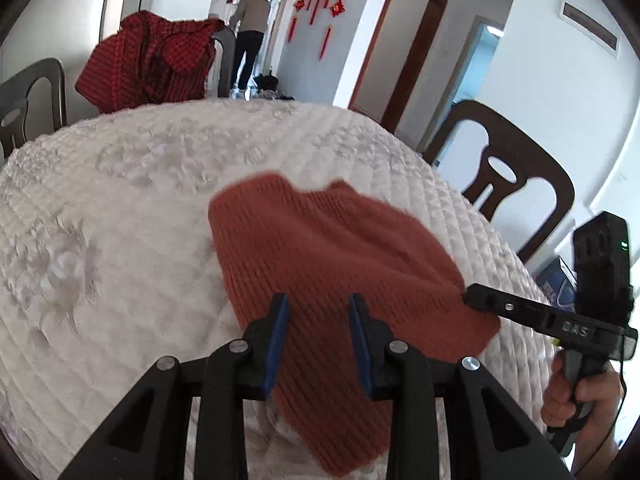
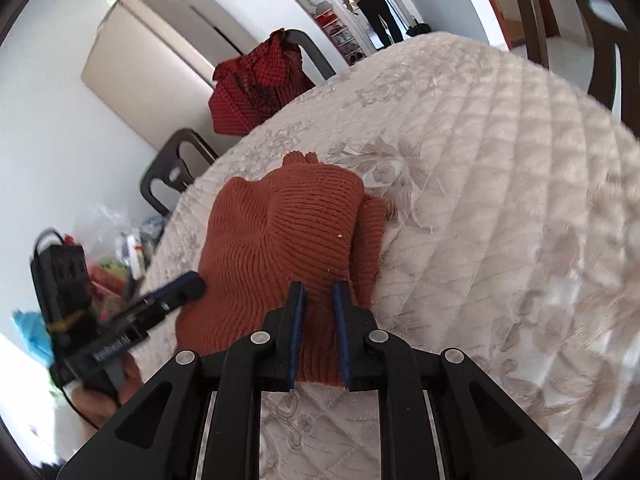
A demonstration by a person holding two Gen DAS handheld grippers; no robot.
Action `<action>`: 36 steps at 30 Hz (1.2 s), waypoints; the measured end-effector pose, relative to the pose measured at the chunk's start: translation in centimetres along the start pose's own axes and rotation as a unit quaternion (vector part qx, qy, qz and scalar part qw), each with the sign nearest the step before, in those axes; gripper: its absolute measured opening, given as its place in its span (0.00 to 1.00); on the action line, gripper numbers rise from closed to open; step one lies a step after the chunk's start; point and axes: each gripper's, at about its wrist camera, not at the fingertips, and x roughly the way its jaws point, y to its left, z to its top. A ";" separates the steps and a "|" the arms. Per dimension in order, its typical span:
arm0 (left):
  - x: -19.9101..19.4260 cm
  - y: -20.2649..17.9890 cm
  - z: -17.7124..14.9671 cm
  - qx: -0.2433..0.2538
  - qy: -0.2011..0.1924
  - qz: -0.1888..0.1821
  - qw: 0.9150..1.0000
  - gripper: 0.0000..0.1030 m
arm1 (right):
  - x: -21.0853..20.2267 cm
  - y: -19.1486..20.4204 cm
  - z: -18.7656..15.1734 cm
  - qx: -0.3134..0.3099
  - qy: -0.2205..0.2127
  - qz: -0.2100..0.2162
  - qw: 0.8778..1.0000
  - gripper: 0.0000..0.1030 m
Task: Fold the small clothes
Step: 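Open both tools and smooth the folded sweater bundle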
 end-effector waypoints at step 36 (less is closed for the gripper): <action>-2.1 -2.9 -5.1 0.037 -0.007 0.028 0.999 0.35 | -0.4 2.3 -2.9 -0.110 -0.017 -0.071 0.991 0.17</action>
